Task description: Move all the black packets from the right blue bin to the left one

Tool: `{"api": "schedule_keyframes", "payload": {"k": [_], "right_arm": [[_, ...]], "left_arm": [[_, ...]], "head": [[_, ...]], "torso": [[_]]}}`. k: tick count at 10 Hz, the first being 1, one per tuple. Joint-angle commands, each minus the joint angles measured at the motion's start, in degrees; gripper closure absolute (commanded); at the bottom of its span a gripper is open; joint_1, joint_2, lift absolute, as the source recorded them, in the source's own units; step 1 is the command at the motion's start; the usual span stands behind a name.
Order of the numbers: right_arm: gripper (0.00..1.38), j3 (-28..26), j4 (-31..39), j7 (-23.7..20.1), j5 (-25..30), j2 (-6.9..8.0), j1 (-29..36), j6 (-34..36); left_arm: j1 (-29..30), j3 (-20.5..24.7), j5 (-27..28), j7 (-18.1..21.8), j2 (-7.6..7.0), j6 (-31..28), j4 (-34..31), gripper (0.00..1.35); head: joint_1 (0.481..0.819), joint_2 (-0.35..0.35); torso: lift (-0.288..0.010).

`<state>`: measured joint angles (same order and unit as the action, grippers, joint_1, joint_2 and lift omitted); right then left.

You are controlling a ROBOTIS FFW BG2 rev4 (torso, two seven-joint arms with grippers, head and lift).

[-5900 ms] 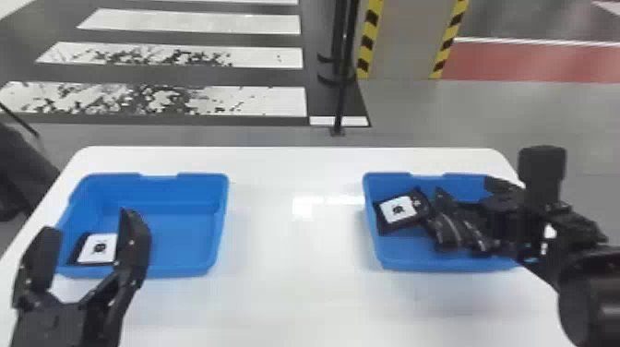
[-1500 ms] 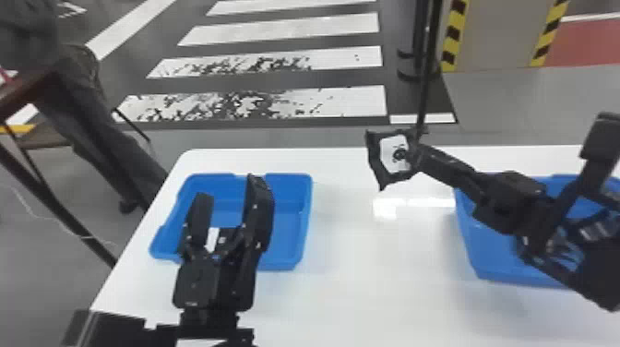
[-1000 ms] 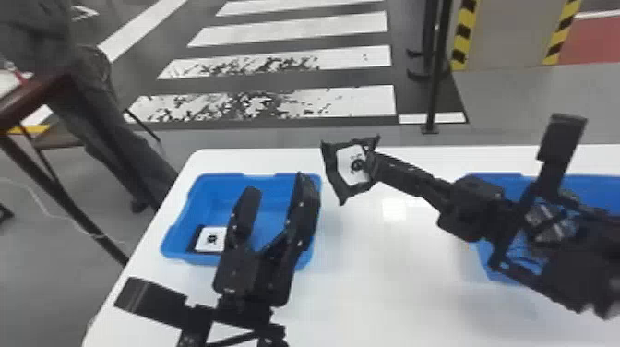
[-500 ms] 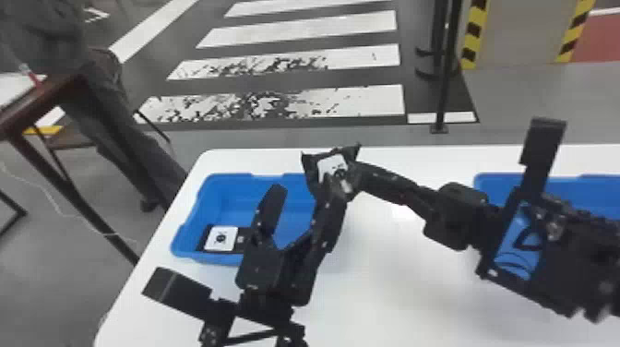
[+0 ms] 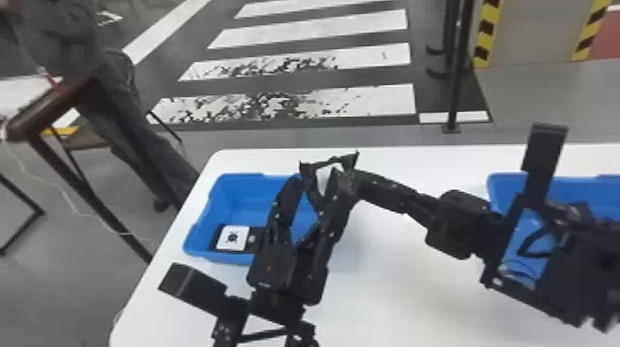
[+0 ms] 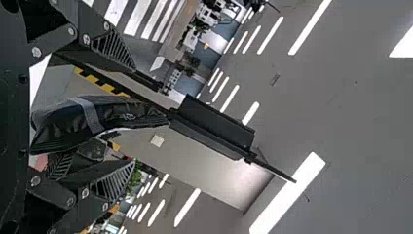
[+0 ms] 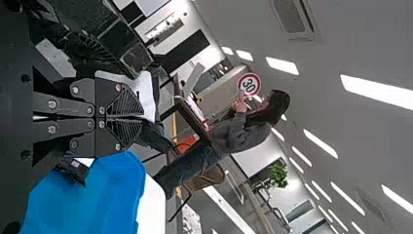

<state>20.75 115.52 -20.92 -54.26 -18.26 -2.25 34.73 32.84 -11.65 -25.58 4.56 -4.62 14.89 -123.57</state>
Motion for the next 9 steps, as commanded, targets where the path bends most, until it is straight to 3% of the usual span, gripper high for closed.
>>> {"api": "schedule_keyframes", "payload": {"k": [1,8,9], "right_arm": [[1.18,0.05,-0.14,0.00,-0.12,-0.03,0.00,-0.14],[1.17,0.05,-2.25,-0.09,-0.92,0.24,-1.27,-3.93],[1.00,-0.07,-2.25,-0.44,-0.01,0.24,-1.27,-4.22]], "left_arm": [[1.47,0.68,5.81,-2.54,-0.22,-3.22,-4.33,1.19],[1.33,0.33,7.07,-2.54,-0.39,-3.08,-4.47,1.22],[0.91,0.79,7.98,-2.54,-0.39,-2.80,-4.47,1.22]], "head": [[0.695,0.266],[0.695,0.253],[0.695,0.252]], "torso": [[-0.140],[-0.140],[-0.140]]}}
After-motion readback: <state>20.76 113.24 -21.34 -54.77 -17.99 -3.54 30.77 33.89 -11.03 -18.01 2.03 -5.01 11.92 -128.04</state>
